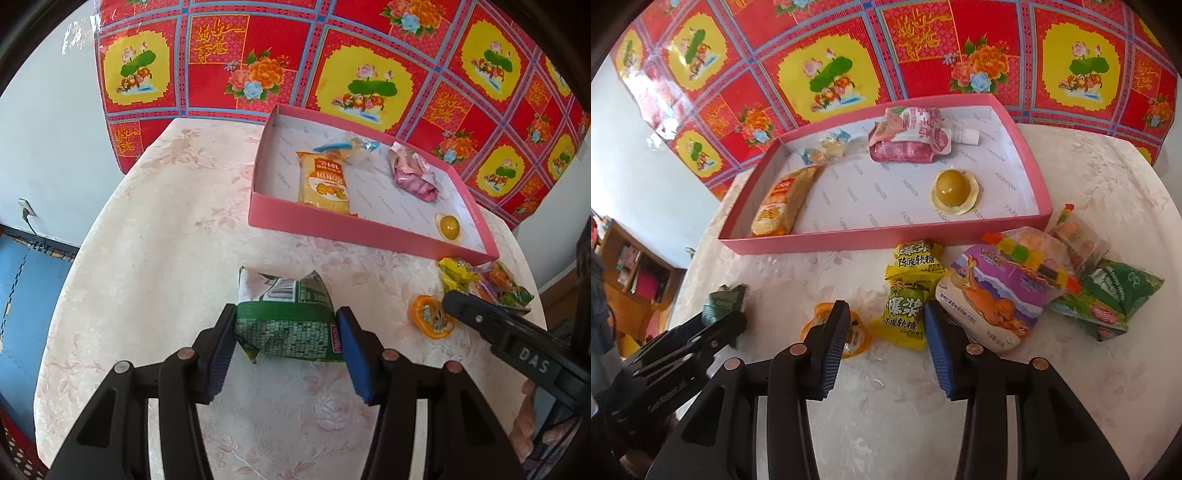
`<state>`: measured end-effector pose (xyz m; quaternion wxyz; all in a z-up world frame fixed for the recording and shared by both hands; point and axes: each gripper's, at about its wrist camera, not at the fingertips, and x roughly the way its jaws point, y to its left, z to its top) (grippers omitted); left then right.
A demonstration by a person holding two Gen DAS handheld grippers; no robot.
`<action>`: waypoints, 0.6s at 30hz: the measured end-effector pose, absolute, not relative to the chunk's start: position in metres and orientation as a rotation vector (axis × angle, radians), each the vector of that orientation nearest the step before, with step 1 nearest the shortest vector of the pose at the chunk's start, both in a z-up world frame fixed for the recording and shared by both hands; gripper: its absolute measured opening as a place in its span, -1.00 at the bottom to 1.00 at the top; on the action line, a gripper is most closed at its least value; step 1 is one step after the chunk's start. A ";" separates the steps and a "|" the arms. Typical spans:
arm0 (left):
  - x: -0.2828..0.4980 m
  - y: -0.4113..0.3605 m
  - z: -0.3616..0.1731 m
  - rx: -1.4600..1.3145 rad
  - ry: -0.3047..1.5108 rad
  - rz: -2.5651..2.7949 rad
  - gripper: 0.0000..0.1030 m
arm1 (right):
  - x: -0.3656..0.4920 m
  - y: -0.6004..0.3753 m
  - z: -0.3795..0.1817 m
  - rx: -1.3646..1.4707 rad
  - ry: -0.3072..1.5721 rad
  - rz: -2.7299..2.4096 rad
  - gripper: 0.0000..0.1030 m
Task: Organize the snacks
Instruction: 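Grasp the yellow snack pack with the right gripper while the left holds the green pack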
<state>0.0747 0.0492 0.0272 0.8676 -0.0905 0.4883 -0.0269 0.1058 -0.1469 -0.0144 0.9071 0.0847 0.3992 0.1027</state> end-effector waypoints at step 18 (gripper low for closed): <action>0.071 0.049 0.029 -0.198 1.004 -0.063 0.10 | 0.102 -0.145 -0.018 0.170 0.777 0.183 -0.13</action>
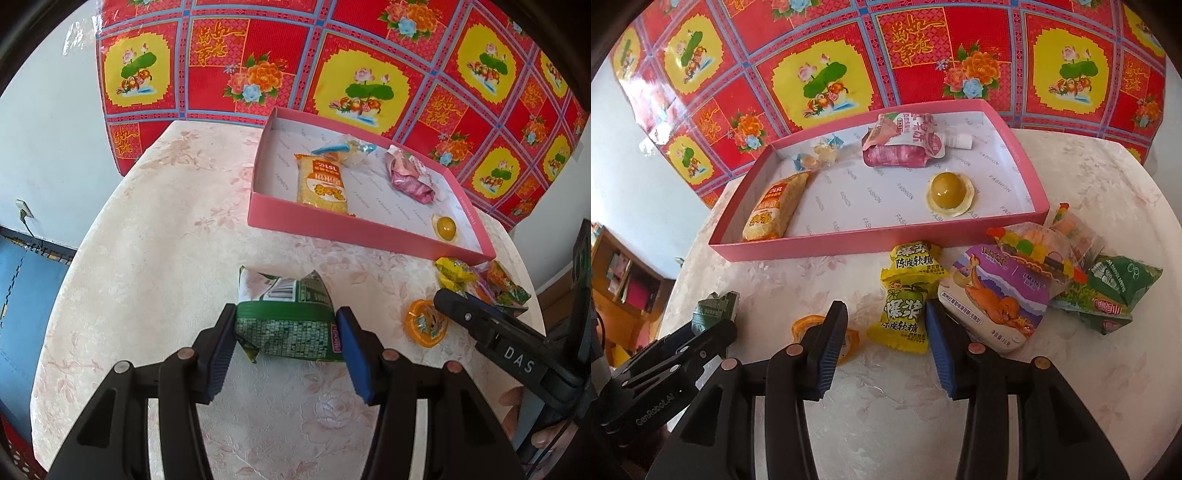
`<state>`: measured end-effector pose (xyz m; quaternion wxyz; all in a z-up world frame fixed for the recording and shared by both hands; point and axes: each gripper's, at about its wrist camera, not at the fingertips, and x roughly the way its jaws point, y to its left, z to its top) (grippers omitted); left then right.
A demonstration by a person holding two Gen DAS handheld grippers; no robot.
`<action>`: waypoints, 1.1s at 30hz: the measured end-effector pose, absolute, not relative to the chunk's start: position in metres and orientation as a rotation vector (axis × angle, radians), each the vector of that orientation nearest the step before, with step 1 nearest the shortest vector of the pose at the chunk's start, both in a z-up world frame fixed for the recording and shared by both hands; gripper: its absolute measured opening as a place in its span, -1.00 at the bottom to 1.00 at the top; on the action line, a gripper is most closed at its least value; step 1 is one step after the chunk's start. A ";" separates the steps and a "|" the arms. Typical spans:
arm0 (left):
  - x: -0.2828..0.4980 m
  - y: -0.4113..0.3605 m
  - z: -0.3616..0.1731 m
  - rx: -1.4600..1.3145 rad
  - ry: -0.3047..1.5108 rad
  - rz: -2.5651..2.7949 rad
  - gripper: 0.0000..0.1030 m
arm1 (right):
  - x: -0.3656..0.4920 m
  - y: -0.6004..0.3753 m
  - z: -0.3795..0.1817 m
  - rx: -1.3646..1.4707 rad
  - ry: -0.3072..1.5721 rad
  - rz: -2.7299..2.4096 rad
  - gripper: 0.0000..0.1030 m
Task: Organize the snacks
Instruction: 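Grasp the yellow snack pack with the right gripper while the left holds the green pack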
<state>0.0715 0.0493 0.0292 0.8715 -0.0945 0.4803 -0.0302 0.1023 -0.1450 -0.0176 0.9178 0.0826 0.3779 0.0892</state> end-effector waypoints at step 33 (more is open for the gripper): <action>0.057 0.030 0.057 -0.167 0.977 -0.068 0.09 | 0.058 -0.149 0.001 0.144 0.713 0.339 -0.38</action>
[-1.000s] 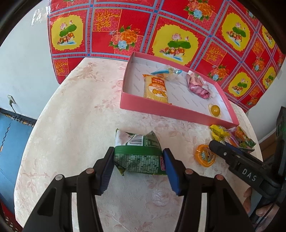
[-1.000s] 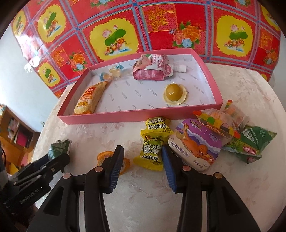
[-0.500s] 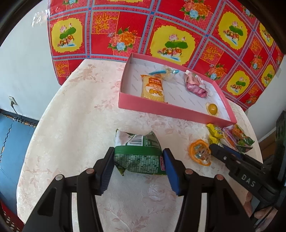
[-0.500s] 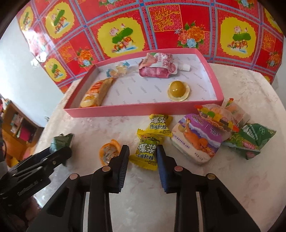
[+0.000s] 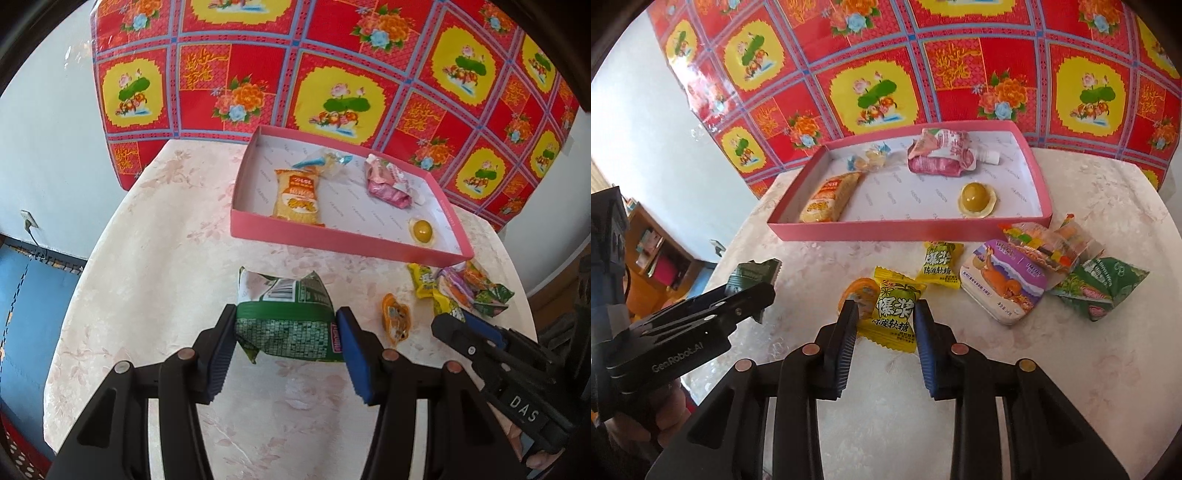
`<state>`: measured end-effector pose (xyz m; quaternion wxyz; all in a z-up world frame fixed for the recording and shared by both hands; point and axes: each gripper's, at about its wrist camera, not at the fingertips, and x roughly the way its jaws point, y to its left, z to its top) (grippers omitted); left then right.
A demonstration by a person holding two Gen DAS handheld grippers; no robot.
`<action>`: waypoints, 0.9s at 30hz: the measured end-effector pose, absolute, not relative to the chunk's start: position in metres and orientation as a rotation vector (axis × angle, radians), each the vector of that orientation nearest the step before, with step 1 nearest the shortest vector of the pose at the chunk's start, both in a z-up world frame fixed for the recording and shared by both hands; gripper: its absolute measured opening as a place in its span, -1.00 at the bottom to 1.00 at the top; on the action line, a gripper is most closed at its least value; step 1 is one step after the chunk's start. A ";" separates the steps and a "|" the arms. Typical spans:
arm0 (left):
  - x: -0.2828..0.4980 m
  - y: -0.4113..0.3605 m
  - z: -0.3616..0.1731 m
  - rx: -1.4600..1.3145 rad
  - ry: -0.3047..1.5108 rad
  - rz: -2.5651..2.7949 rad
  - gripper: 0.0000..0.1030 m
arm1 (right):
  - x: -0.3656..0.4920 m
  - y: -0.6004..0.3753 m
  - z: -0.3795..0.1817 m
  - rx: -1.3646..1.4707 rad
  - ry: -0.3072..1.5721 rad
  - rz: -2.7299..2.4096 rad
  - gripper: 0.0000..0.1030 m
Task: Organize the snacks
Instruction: 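Grasp the yellow snack pack with the right gripper while the left holds the green pack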
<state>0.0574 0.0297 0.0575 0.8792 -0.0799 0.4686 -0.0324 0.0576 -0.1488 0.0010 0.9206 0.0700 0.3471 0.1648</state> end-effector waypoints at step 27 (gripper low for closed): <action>0.105 -0.008 0.078 -0.109 0.958 -0.148 0.09 | 0.083 -0.184 0.032 0.177 0.672 0.311 -0.38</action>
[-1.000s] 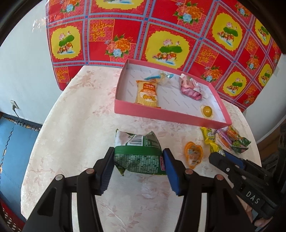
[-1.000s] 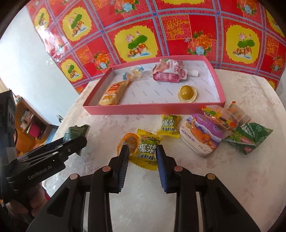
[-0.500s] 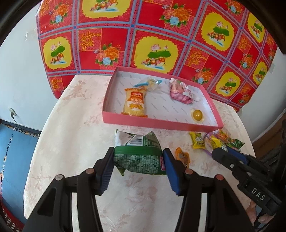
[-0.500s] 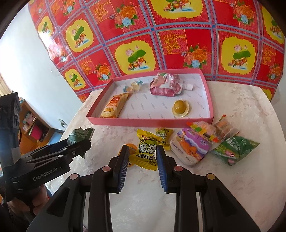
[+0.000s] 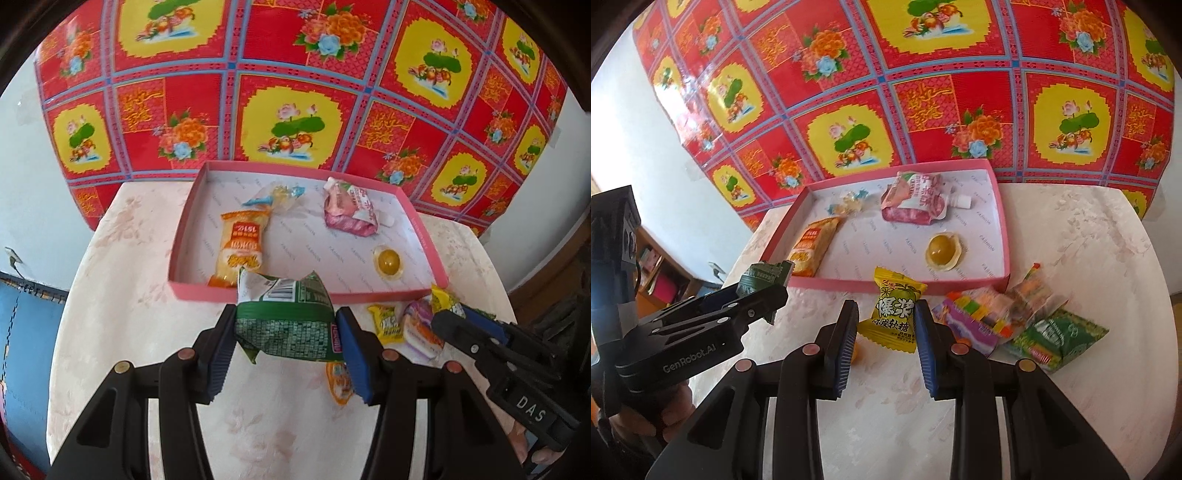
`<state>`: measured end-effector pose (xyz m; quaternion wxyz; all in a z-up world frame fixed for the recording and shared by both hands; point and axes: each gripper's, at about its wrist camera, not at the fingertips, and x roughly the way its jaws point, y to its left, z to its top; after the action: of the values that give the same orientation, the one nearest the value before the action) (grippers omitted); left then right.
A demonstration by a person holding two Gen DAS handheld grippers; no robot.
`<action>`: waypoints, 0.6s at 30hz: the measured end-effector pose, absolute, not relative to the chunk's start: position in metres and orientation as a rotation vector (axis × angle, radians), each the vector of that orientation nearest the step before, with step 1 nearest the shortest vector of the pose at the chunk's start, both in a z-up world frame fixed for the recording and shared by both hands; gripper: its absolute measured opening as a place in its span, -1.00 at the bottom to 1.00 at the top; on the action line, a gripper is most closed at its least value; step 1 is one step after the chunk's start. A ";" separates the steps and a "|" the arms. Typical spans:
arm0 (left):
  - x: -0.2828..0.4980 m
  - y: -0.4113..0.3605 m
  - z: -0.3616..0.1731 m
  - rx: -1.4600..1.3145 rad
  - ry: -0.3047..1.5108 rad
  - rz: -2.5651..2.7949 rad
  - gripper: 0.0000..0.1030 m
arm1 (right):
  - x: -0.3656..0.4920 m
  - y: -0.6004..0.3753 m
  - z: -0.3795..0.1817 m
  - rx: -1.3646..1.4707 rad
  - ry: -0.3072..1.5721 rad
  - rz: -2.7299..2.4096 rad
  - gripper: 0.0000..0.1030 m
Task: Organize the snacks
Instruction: 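Grasp the yellow snack pack with the right gripper while the left holds the green pack, then carry the green pack in the left gripper into the box while the right carries the yellow pack there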
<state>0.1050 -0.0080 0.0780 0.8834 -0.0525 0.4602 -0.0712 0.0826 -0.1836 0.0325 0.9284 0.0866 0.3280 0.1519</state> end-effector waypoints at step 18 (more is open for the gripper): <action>0.158 -0.021 0.052 -0.078 0.991 -0.150 0.09 | 0.131 -0.207 0.025 0.218 0.697 0.241 -0.38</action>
<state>0.1583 -0.0209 0.0525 0.8764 -0.0375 0.4747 -0.0721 0.1310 -0.2068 0.0248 0.9270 0.1062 0.3399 0.1175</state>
